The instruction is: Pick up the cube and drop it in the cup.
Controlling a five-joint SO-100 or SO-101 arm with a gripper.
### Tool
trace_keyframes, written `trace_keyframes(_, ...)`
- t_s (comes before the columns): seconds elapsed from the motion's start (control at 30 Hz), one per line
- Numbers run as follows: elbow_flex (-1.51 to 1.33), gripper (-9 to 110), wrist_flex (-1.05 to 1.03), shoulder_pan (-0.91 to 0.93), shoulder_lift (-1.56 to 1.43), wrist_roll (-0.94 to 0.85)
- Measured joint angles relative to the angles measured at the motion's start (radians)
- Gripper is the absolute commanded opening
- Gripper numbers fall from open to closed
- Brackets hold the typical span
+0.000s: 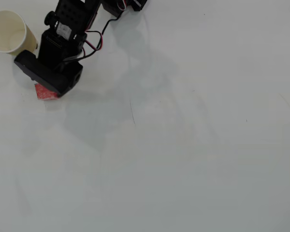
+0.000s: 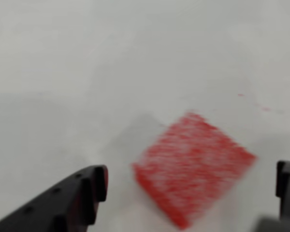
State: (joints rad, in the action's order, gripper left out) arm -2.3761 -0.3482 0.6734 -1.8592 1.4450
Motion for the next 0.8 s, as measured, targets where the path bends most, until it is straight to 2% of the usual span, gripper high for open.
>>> trace_keyframes(0.63, 0.0, 30, 0.074, 0.005, 0.006, 0.0)
trace_keyframes(0.7, 0.0, 35, 0.078, 0.018, 0.025, 0.0)
trace_keyframes(0.8, 0.0, 35, 0.08, 0.04, 0.049, 0.0)
